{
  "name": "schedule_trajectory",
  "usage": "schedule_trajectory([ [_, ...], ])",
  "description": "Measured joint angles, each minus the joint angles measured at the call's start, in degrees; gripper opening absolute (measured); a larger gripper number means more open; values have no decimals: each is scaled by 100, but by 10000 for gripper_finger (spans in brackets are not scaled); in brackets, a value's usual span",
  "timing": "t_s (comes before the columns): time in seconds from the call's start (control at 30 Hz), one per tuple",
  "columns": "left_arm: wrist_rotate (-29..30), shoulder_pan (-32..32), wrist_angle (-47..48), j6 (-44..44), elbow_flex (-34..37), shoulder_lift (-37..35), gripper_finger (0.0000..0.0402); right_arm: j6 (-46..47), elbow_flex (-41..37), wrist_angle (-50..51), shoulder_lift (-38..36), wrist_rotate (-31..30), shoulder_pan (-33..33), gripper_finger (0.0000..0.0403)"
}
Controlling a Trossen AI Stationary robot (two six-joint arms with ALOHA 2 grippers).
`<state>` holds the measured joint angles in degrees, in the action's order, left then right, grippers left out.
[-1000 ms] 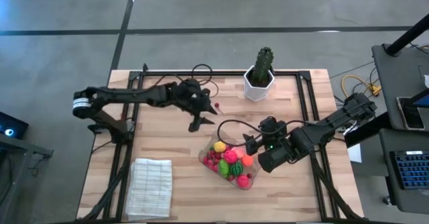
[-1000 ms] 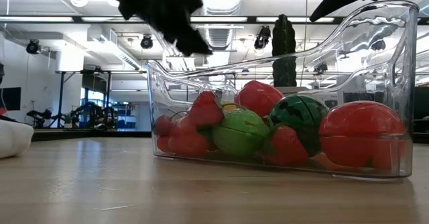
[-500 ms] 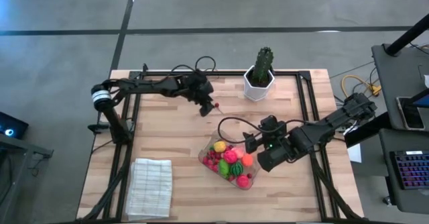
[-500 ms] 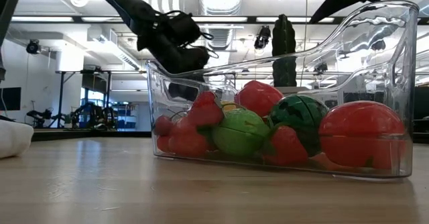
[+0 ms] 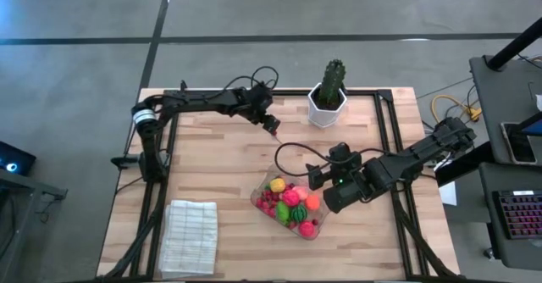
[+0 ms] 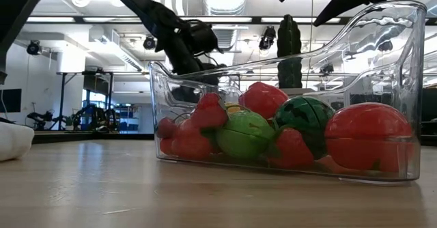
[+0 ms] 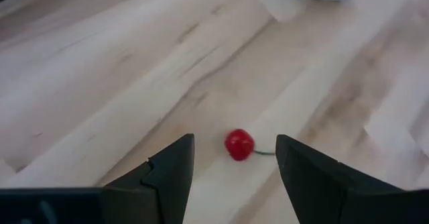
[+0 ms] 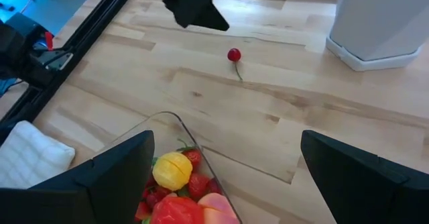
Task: Pick and placing Produce into tupperware
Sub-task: Put the red cherry into the transparent bin
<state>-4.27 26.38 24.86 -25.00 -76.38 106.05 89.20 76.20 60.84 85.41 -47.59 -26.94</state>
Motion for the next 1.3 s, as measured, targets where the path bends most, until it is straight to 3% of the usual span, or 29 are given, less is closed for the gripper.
schedule_trajectory([
  [0.5, 11, -175, -6, -1474, 88, 73, 196, 82, -24, -7, 0, 0, -2, 368],
  [0.67, 154, -207, -296, -1577, 37, 126, 196, 77, -24, -7, 0, 0, -2, 368],
  [0.73, 119, -179, -72, -1022, -76, 183, 196, 78, -24, -7, 0, 0, -2, 368],
  [0.83, 70, -174, 1009, 396, -399, 226, 196, 48, -26, -9, 0, 1, -2, 368],
  [0.93, 111, -226, 1923, 2650, -623, 200, 196, -56, -26, 1, 0, 2, -2, 368],
  [1.0, 483, -262, 2259, 4016, -636, 139, 196, -180, -27, 9, 0, 2, -2, 368],
  [1.1, 797, -259, 2084, 5368, -640, 102, 196, -321, -28, 17, 0, 4, -2, 368],
  [1.3, 904, -210, 965, 6666, -580, 229, 196, -279, -37, 18, 0, 30, -6, 368],
])
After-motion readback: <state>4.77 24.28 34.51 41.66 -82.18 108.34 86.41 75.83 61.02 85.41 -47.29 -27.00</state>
